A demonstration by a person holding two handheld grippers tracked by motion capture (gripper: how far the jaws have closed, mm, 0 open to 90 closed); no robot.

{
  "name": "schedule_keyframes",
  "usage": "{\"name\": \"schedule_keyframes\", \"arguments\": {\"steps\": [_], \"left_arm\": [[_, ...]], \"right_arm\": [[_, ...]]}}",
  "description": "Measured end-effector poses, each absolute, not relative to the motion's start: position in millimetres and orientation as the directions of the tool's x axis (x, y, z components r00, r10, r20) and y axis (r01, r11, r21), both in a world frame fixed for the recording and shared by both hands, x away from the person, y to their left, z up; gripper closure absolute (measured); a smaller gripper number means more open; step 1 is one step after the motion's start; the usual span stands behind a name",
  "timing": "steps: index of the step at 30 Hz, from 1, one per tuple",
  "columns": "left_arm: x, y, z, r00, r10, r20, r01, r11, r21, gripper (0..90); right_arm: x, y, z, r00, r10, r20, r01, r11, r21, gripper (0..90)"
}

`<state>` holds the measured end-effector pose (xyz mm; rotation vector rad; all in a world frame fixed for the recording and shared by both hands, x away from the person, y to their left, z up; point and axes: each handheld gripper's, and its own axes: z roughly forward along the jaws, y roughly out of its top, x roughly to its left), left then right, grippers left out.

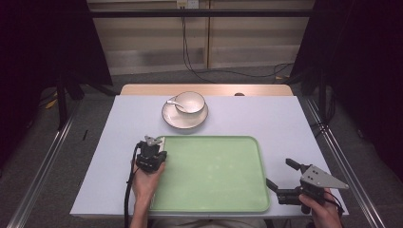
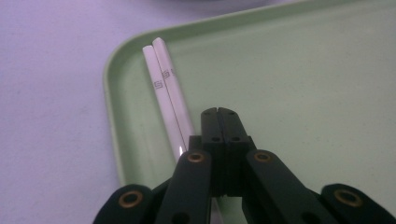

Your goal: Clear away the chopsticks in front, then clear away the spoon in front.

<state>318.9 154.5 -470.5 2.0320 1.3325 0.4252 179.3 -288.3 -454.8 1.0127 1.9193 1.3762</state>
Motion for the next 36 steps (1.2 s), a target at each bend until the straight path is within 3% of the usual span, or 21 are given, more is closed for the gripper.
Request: {"name": "schedule_keyframes", "arguments": {"steps": [17,21,23,25,27,28,29,31,32,33,36], "left_arm": [[314.6,163.6,-469.6,0.408,0.908,-0.094,0.677,-0.232,0.699,89.6],[313.3,166.2,-468.7,0.428,0.895,-0.129,0.645,-0.202,0.737,82.6],[312.6,166.9,-466.7,0.437,0.888,-0.143,0.628,-0.187,0.756,74.5],[312.9,166.1,-464.3,0.45,0.881,-0.143,0.61,-0.187,0.77,72.8],[314.1,165.4,-463.2,0.473,0.867,-0.154,0.592,-0.184,0.784,63.5],[314.3,164.5,-462.7,0.474,0.868,-0.146,0.584,-0.186,0.79,63.5],[314.5,164.2,-462.1,0.476,0.867,-0.145,0.578,-0.185,0.795,52.1],[316.5,165.5,-461.2,0.485,0.854,-0.186,0.571,-0.149,0.807,43.2],[318.2,166.7,-460.2,0.468,0.864,-0.186,0.566,-0.132,0.814,43.2],[320.2,167.5,-459.8,0.454,0.872,-0.185,0.566,-0.122,0.816,30.4],[329.3,171.2,-457.1,0.451,0.869,-0.203,0.566,-0.103,0.818,25.4]], "right_arm": [[179.0,-289.2,-454.9,-0.542,0.84,-0.011,0.259,0.179,0.949,2.1],[178.9,-288.9,-454.6,-0.545,0.839,-0.013,0.257,0.182,0.949,2.1],[179.0,-288.9,-454.5,-0.545,0.838,-0.012,0.256,0.18,0.95,2.1],[179.1,-289.0,-454.6,-0.545,0.838,-0.013,0.255,0.181,0.95,2.1],[178.6,-289.6,-454.6,-0.542,0.84,-0.013,0.255,0.179,0.95,2.1],[178.6,-289.6,-454.6,-0.542,0.84,-0.013,0.255,0.179,0.95,2.1],[178.5,-288.9,-454.4,-0.544,0.839,-0.011,0.254,0.177,0.951,2.1],[178.5,-288.6,-454.0,-0.545,0.838,-0.014,0.255,0.181,0.95,2.1],[178.5,-288.6,-454.0,-0.545,0.838,-0.014,0.255,0.181,0.95,2.1],[179.2,-288.4,-454.0,-0.547,0.837,-0.016,0.251,0.183,0.95,2.1],[180.6,-287.3,-454.8,-0.548,0.836,-0.016,0.253,0.185,0.95,2.1]]}}
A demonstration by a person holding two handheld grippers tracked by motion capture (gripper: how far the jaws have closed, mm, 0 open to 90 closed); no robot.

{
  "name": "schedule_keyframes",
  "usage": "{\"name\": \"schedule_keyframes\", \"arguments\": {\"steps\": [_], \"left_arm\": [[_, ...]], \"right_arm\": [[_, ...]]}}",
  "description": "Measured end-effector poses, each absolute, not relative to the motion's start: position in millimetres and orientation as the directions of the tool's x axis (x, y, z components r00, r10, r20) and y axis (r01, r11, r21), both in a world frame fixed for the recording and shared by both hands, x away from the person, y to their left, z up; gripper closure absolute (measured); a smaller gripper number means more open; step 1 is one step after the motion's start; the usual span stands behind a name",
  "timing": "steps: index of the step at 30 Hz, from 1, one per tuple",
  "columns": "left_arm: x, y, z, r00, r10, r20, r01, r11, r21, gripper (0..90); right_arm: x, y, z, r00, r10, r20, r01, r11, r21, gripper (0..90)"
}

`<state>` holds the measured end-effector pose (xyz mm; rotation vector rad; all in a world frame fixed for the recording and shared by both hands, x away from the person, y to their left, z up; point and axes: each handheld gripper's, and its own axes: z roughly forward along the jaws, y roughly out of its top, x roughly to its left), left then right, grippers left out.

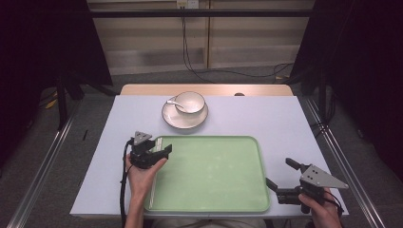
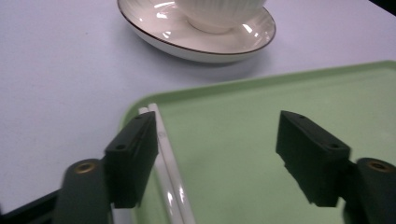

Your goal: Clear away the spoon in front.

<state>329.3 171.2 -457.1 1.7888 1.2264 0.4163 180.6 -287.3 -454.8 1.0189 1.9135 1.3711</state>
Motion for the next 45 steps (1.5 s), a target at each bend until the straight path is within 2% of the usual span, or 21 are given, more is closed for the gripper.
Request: {"name": "schedule_keyframes", "arguments": {"steps": [2,6,12,16,21,23,26,28,30,33,35,39,45], "left_arm": [[332.6,172.0,-454.6,0.461,0.867,-0.19,0.546,-0.109,0.83,18.3],[337.4,168.8,-444.9,0.489,0.865,-0.113,0.486,-0.163,0.858,14.7],[347.8,171.3,-434.6,0.507,0.846,-0.167,0.48,-0.115,0.87,11.7],[359.2,169.9,-433.1,0.518,0.845,-0.134,0.472,-0.152,0.868,10.3],[372.4,167.1,-430.0,0.538,0.83,-0.147,0.475,-0.155,0.866,9.0],[376.0,164.9,-428.9,0.542,0.832,-0.12,0.44,-0.159,0.884,8.8],[385.3,162.6,-427.1,0.524,0.848,-0.083,0.47,-0.206,0.858,6.5],[389.8,163.1,-427.1,0.506,0.859,-0.075,0.464,-0.198,0.864,8.2],[398.8,162.1,-426.0,0.503,0.86,-0.09,0.501,-0.205,0.841,4.9],[402.9,160.6,-424.7,0.509,0.857,-0.083,0.485,-0.206,0.85,6.4],[410.2,160.8,-423.1,0.513,0.853,-0.099,0.516,-0.213,0.83,5.0],[420.9,161.3,-417.5,0.512,0.855,-0.08,0.528,-0.241,0.814,4.1],[440.1,159.0,-415.1,0.515,0.851,-0.104,0.542,-0.229,0.809,5.2]], "right_arm": [[181.0,-288.4,-455.1,-0.543,0.839,-0.016,0.257,0.184,0.949,2.1],[180.0,-288.2,-454.6,-0.549,0.836,-0.015,0.251,0.182,0.951,2.1],[180.3,-284.1,-452.8,-0.564,0.826,-0.025,0.237,0.191,0.953,2.0],[180.8,-285.2,-453.5,-0.563,0.826,-0.025,0.237,0.191,0.953,2.0],[180.7,-286.3,-453.6,-0.562,0.827,-0.025,0.24,0.192,0.952,2.0],[180.7,-287.0,-453.6,-0.565,0.825,-0.02,0.241,0.188,0.952,2.0],[180.4,-286.7,-453.6,-0.564,0.825,-0.018,0.24,0.185,0.953,2.0],[180.3,-286.6,-453.6,-0.566,0.824,-0.022,0.237,0.188,0.953,2.0],[180.1,-286.4,-453.5,-0.566,0.824,-0.021,0.238,0.188,0.953,2.0],[180.2,-285.7,-453.5,-0.561,0.827,-0.024,0.237,0.188,0.953,2.0],[180.5,-285.6,-453.2,-0.564,0.825,-0.02,0.241,0.187,0.952,2.0],[182.7,-284.7,-453.5,-0.568,0.823,-0.03,0.234,0.197,0.952,2.0],[183.7,-284.7,-453.9,-0.575,0.818,-0.026,0.234,0.195,0.952,2.0]]}}
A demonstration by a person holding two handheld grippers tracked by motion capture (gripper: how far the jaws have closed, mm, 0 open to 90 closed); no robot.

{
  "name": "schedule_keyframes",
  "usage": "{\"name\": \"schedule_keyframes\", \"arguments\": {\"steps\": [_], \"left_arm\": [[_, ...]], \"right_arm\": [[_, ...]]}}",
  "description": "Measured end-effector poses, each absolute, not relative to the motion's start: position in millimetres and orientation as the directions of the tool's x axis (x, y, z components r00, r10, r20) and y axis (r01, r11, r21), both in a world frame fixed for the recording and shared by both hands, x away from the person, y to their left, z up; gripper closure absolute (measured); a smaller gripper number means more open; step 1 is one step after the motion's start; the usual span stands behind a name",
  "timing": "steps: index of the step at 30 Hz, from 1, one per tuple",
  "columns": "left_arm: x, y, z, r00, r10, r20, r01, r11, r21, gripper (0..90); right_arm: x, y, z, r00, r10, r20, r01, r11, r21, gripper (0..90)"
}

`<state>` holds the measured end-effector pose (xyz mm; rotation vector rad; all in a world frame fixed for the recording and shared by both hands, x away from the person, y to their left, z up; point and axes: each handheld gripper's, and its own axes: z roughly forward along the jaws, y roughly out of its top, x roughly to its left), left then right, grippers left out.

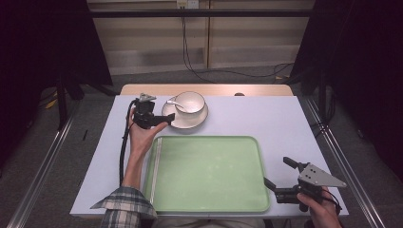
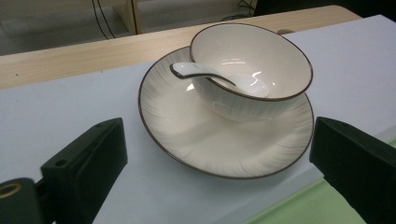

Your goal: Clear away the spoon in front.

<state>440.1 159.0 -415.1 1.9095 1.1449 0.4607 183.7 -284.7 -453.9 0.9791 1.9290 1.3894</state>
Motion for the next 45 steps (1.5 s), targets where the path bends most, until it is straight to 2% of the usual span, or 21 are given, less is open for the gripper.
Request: {"name": "schedule_keyframes", "arguments": {"steps": [2,3,13,17,18,21,23,26,28,45], "left_arm": [[447.6,159.9,-415.5,0.527,0.845,-0.091,0.543,-0.252,0.801,7.0],[450.3,159.7,-415.6,0.514,0.851,-0.11,0.546,-0.226,0.807,10.0],[482.4,155.0,-412.4,0.528,0.839,-0.13,0.566,-0.233,0.791,6.3],[494.5,150.8,-413.3,0.526,0.842,-0.122,0.572,-0.244,0.783,12.3],[498.4,149.7,-414.6,0.517,0.847,-0.122,0.577,-0.239,0.781,18.6],[505.3,147.9,-416.5,0.52,0.841,-0.152,0.595,-0.229,0.771,21.0],[507.6,144.7,-417.4,0.523,0.843,-0.127,0.593,-0.253,0.764,22.2],[512.1,140.9,-421.9,0.522,0.841,-0.144,0.602,-0.244,0.76,32.0],[514.4,140.2,-423.8,0.526,0.839,-0.135,0.606,-0.259,0.752,35.1],[514.8,128.0,-428.4,0.558,0.816,-0.15,0.635,-0.304,0.71,49.5]], "right_arm": [[183.2,-285.0,-453.8,-0.573,0.819,-0.029,0.231,0.196,0.953,2.0],[182.7,-285.0,-453.6,-0.574,0.819,-0.027,0.231,0.193,0.954,2.0],[183.2,-285.2,-454.3,-0.573,0.819,-0.026,0.238,0.197,0.951,2.0],[182.9,-286.3,-454.7,-0.571,0.821,-0.024,0.241,0.196,0.951,2.0],[182.7,-286.4,-454.6,-0.57,0.821,-0.026,0.24,0.197,0.951,2.0],[181.5,-286.9,-454.5,-0.567,0.823,-0.024,0.242,0.195,0.951,2.0],[181.4,-286.8,-454.8,-0.57,0.822,-0.019,0.245,0.192,0.95,2.0],[181.3,-286.9,-455.1,-0.57,0.821,-0.018,0.249,0.193,0.949,2.0],[180.7,-287.2,-454.8,-0.571,0.821,-0.023,0.245,0.197,0.949,2.0],[180.5,-287.4,-455.1,-0.571,0.82,-0.023,0.239,0.193,0.952,2.0]]}}
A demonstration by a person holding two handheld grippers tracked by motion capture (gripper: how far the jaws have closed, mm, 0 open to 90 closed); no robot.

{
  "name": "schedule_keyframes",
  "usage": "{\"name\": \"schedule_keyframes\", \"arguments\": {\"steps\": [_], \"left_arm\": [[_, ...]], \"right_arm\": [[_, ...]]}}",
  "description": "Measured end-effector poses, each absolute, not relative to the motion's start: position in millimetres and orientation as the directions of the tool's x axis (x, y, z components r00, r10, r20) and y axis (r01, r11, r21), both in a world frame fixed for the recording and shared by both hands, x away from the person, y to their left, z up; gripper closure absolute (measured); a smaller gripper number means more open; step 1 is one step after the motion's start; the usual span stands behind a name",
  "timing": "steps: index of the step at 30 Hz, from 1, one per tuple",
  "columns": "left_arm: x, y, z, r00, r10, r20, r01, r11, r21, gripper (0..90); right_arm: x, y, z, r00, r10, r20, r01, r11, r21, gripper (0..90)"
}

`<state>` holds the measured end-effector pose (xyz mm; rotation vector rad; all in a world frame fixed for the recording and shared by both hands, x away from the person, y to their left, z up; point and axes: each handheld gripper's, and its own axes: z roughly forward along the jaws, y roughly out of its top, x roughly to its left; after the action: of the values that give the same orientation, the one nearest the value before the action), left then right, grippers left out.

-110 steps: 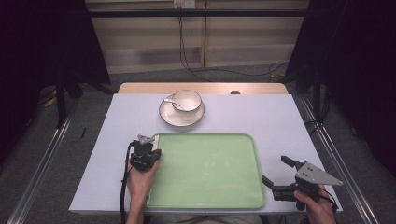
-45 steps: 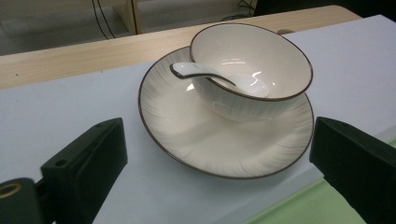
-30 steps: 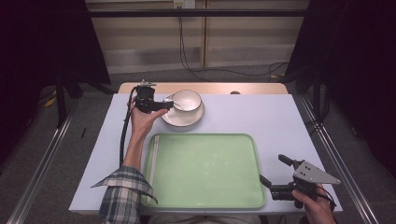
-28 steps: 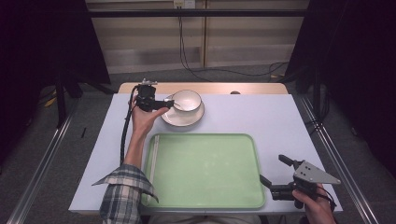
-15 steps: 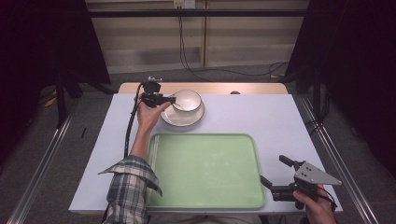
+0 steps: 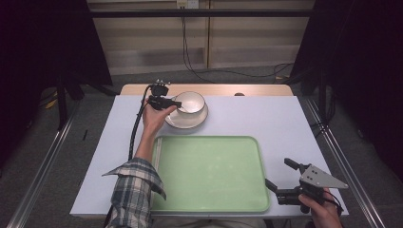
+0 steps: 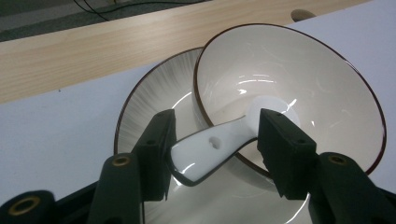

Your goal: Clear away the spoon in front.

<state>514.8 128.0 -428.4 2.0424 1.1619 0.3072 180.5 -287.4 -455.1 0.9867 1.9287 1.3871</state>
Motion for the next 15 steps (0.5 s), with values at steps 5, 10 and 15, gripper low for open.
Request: {"name": "schedule_keyframes", "arguments": {"steps": [5,10,15], "left_arm": [[513.2,129.9,-426.1,0.578,0.8,-0.161,0.626,-0.308,0.716,56.8],[511.2,132.6,-422.9,0.605,0.778,-0.169,0.621,-0.328,0.712,60.5],[504.0,132.7,-416.9,0.623,0.761,-0.183,0.608,-0.323,0.726,74.4]], "right_arm": [[180.2,-286.9,-454.9,-0.571,0.821,-0.023,0.241,0.194,0.951,2.0],[180.0,-287.1,-455.2,-0.569,0.822,-0.024,0.243,0.196,0.95,2.0],[178.9,-288.4,-454.1,-0.55,0.835,-0.02,0.241,0.182,0.953,1.9]]}}
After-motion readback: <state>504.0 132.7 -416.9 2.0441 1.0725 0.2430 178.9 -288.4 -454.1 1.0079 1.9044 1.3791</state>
